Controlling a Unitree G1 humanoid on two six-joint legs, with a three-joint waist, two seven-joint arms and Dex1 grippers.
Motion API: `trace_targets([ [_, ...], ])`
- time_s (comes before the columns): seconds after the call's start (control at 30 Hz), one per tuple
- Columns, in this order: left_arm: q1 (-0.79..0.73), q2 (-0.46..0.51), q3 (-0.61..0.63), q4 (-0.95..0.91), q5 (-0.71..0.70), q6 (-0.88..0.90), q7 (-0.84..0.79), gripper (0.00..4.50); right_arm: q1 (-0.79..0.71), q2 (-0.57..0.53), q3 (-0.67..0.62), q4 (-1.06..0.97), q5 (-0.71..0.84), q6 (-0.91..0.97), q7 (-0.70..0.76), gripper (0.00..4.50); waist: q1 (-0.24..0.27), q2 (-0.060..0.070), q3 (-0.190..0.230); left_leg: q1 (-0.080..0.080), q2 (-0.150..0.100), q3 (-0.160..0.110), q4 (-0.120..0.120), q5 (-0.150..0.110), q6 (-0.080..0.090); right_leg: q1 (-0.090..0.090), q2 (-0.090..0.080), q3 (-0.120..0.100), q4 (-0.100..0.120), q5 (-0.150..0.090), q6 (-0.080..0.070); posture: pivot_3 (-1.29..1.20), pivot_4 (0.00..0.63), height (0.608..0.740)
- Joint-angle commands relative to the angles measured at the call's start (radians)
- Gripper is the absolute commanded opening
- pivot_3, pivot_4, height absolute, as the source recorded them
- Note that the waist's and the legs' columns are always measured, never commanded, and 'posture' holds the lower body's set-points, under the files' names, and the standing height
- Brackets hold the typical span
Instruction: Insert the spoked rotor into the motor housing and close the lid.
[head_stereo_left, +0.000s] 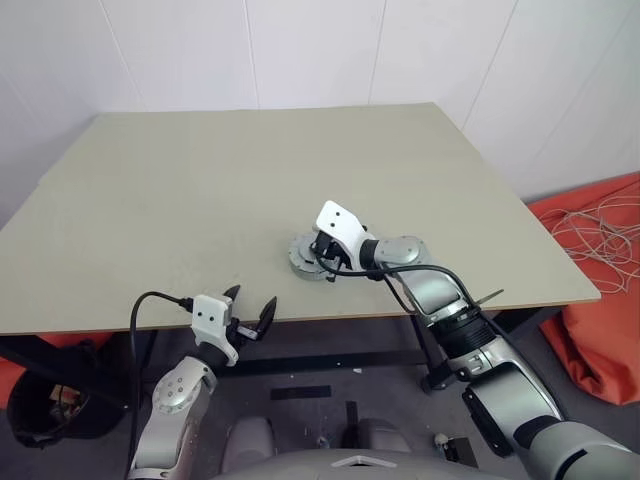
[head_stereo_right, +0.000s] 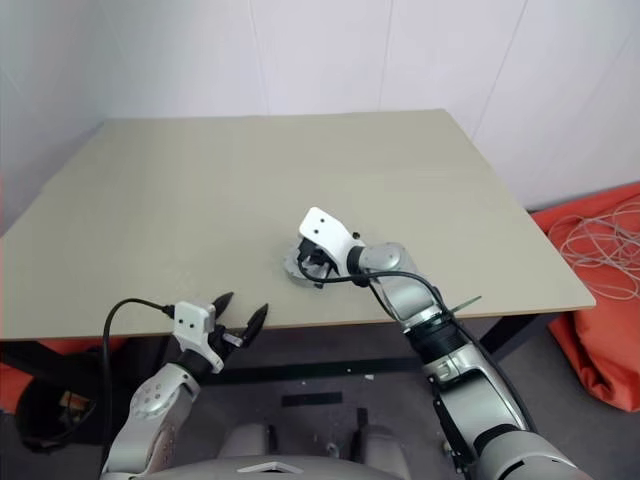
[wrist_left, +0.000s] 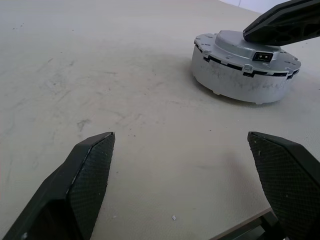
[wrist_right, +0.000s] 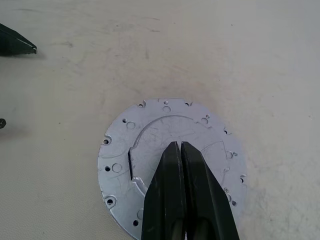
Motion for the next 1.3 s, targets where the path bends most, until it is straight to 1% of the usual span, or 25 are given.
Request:
trace_targets([
  [0.03, -0.002, 0.003, -0.001, -0.008, -0.004, -0.016, -0.010, 4.50, 0.016, 0.001, -0.003, 0.033, 0.001, 0.010, -0.009, 0.03, 0.000, 0.000, 0.000, 0.001, 0.000, 0.000, 0.000, 0.000, 0.000, 0.001, 0.000, 0.000, 0.000, 0.000, 0.000, 0.00, 0.000, 0.740],
  [0.17, -0.003, 0.001, -0.006, -0.011, 0.000, -0.014, -0.007, 4.50, 0.020, -0.001, 0.003, 0.041, 0.000, 0.008, -0.011, 0.03, 0.000, 0.000, 0.000, 0.003, 0.000, 0.000, 0.000, 0.000, 0.000, 0.003, 0.000, 0.000, 0.000, -0.003, 0.006, 0.00, 0.000, 0.740],
  [0.37, 0.004, -0.003, -0.015, -0.025, 0.006, -0.009, 0.000, 4.50, 0.023, -0.040, 0.002, 0.016, 0.017, 0.038, 0.039, 0.03, 0.001, 0.000, 0.000, 0.005, 0.000, -0.001, -0.001, 0.000, 0.000, 0.004, -0.001, 0.001, 0.000, -0.004, 0.007, 0.00, 0.000, 0.740],
  [0.47, 0.008, -0.005, -0.019, -0.033, 0.006, -0.006, 0.002, 4.50, 0.010, -0.039, -0.054, -0.044, 0.098, 0.113, 0.077, 0.03, 0.001, 0.000, 0.000, 0.006, -0.001, -0.001, -0.001, 0.000, 0.000, 0.005, -0.001, 0.001, 0.000, -0.004, 0.007, 0.00, 0.000, 0.740],
  [0.57, 0.010, -0.007, -0.022, -0.040, 0.006, -0.002, 0.005, 4.50, -0.038, -0.015, -0.121, -0.064, 0.168, 0.171, 0.070, 0.03, 0.000, 0.000, 0.000, 0.006, -0.001, -0.001, -0.001, 0.000, 0.000, 0.005, -0.001, 0.001, 0.000, -0.004, 0.007, 0.00, 0.000, 0.740],
  [0.67, 0.009, -0.009, -0.025, -0.048, 0.006, 0.004, 0.009, 4.50, -0.073, -0.004, -0.143, -0.062, 0.194, 0.183, 0.069, 0.03, 0.000, 0.001, 0.000, 0.005, 0.000, -0.001, -0.002, 0.000, 0.000, 0.003, -0.001, 0.001, 0.000, -0.003, 0.005, 0.00, 0.000, 0.740],
  [0.7, 0.009, -0.009, -0.026, -0.050, 0.006, 0.007, 0.011, 4.50, -0.078, -0.002, -0.141, -0.061, 0.197, 0.184, 0.071, 0.41, 0.000, 0.001, 0.000, 0.004, 0.000, -0.001, -0.002, 0.000, 0.000, 0.002, -0.001, 0.001, 0.000, -0.001, 0.002, 0.00, 0.000, 0.740],
  [0.73, 0.008, -0.009, -0.027, -0.053, 0.005, 0.009, 0.013, 4.50, -0.081, 0.001, -0.137, -0.060, 0.198, 0.183, 0.071, 0.63, 0.000, 0.001, 0.000, 0.003, 0.000, -0.001, -0.002, 0.000, 0.000, 0.001, -0.001, 0.001, 0.000, -0.001, 0.001, 0.00, 0.000, 0.740],
  [0.8, 0.007, -0.009, -0.028, -0.057, 0.005, 0.013, 0.016, 4.50, -0.083, 0.010, -0.129, -0.056, 0.199, 0.183, 0.066, 1.25, 0.001, 0.001, 0.000, 0.002, 0.000, -0.001, -0.002, 0.000, 0.000, 0.001, -0.001, 0.001, -0.001, -0.001, 0.001, 0.00, 0.000, 0.740],
  [0.93, 0.006, -0.009, -0.027, -0.068, 0.004, 0.024, 0.021, 4.50, -0.086, 0.027, -0.108, -0.037, 0.200, 0.168, 0.082, 2.67, 0.001, 0.001, 0.000, -0.002, -0.001, 0.000, -0.002, 0.000, 0.000, -0.003, -0.001, 0.001, -0.001, 0.000, 0.000, 0.00, 0.000, 0.740],
  [1.1, 0.005, -0.006, -0.022, -0.075, 0.000, 0.034, 0.022, 4.50, -0.103, 0.035, -0.095, 0.024, 0.192, 0.137, 0.111, 4.48, 0.000, 0.001, 0.000, -0.001, -0.001, 0.000, -0.002, 0.000, 0.000, -0.002, -0.001, 0.001, -0.001, 0.000, 0.000, 0.00, 0.000, 0.740],
  [1.3, 0.007, -0.005, -0.020, -0.082, 0.000, 0.037, 0.028, 4.50, -0.133, 0.025, -0.086, 0.114, 0.180, 0.083, 0.149, 4.48, 0.000, 0.001, 0.000, -0.002, 0.000, 0.000, -0.002, 0.000, 0.000, -0.003, -0.001, 0.001, -0.001, 0.000, 0.000, 0.00, 0.000, 0.740],
])
